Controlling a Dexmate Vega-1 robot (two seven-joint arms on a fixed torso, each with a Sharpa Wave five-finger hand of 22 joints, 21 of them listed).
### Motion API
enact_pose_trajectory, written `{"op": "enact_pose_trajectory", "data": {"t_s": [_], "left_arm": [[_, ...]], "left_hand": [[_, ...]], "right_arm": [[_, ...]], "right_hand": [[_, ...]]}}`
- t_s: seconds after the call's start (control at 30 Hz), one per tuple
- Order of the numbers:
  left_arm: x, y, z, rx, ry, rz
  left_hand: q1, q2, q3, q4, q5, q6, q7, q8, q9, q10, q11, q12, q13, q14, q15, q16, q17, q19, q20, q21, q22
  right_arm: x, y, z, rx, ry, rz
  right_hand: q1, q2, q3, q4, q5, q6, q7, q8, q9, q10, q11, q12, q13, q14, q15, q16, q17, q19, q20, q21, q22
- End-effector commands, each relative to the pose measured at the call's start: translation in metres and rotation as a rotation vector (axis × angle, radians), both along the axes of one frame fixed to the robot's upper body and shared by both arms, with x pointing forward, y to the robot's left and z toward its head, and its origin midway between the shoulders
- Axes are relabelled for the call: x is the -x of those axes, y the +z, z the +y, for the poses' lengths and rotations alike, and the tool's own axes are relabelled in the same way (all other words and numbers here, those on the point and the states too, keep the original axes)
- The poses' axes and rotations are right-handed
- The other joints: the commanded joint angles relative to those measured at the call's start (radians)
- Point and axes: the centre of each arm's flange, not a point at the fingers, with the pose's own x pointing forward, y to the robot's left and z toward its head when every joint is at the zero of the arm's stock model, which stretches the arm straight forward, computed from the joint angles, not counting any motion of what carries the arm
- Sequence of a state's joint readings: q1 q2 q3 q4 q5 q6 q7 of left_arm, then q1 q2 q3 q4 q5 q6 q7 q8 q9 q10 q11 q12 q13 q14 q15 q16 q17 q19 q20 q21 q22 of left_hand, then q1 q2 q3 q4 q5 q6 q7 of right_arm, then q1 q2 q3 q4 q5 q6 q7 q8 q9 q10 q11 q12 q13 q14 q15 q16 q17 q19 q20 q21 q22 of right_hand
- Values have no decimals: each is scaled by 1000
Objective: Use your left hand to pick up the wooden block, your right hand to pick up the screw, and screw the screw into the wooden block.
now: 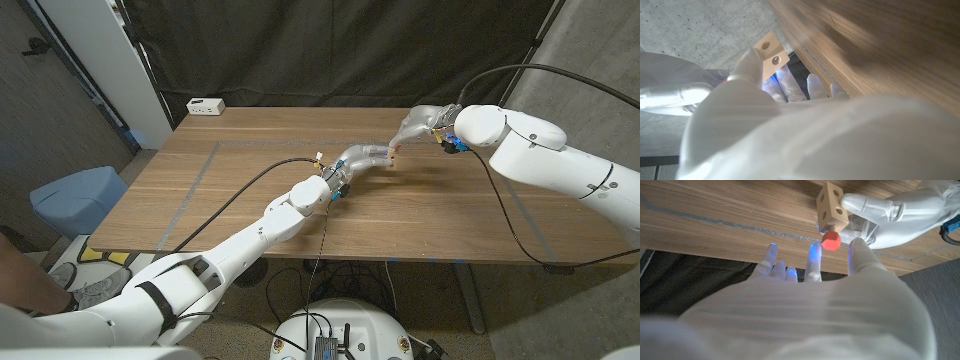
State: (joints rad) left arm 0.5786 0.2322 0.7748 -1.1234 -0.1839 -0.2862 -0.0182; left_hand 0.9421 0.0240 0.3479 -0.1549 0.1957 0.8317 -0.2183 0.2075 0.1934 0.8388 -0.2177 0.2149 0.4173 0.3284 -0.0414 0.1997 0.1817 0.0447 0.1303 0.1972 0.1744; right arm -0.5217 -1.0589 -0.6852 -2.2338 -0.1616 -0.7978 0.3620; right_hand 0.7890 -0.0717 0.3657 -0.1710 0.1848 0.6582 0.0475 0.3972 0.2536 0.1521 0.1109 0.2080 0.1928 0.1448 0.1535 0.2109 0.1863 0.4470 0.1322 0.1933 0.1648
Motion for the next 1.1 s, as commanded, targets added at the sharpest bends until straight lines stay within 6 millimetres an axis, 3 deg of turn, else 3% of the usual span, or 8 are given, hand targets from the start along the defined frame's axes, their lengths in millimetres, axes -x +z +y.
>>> {"op": "enact_pose_trajectory", "data": {"t_s": [0.03, 1.1], "left_arm": [[0, -1, -1, -1, 2, 5], [-2, 2, -2, 3, 2, 0]], "left_hand": [[-1, 10, 1, 3, 5, 36, 0, 6, 3, 9, -2, 7, -1, 13, -61, 0, 2, 1, 0, 2, 6], [-2, 11, -1, 4, 5, 35, 0, 5, 3, 9, -2, 6, 1, 13, -59, 0, 3, 1, 1, 2, 6]], "right_arm": [[-2, -3, 0, 5, -14, -8], [-5, -3, 5, 20, -31, -35]], "right_hand": [[21, -2, 11, 0, 4, 18, -1, 12, 7, 17, -2, 7, 3, 14, 0, 3, 1, 12, -3, 4, 5], [56, 13, 22, 7, 0, 99, -35, 73, 35, 67, -23, 8, 4, 50, -24, 10, 6, 37, -24, 5, 5]]}}
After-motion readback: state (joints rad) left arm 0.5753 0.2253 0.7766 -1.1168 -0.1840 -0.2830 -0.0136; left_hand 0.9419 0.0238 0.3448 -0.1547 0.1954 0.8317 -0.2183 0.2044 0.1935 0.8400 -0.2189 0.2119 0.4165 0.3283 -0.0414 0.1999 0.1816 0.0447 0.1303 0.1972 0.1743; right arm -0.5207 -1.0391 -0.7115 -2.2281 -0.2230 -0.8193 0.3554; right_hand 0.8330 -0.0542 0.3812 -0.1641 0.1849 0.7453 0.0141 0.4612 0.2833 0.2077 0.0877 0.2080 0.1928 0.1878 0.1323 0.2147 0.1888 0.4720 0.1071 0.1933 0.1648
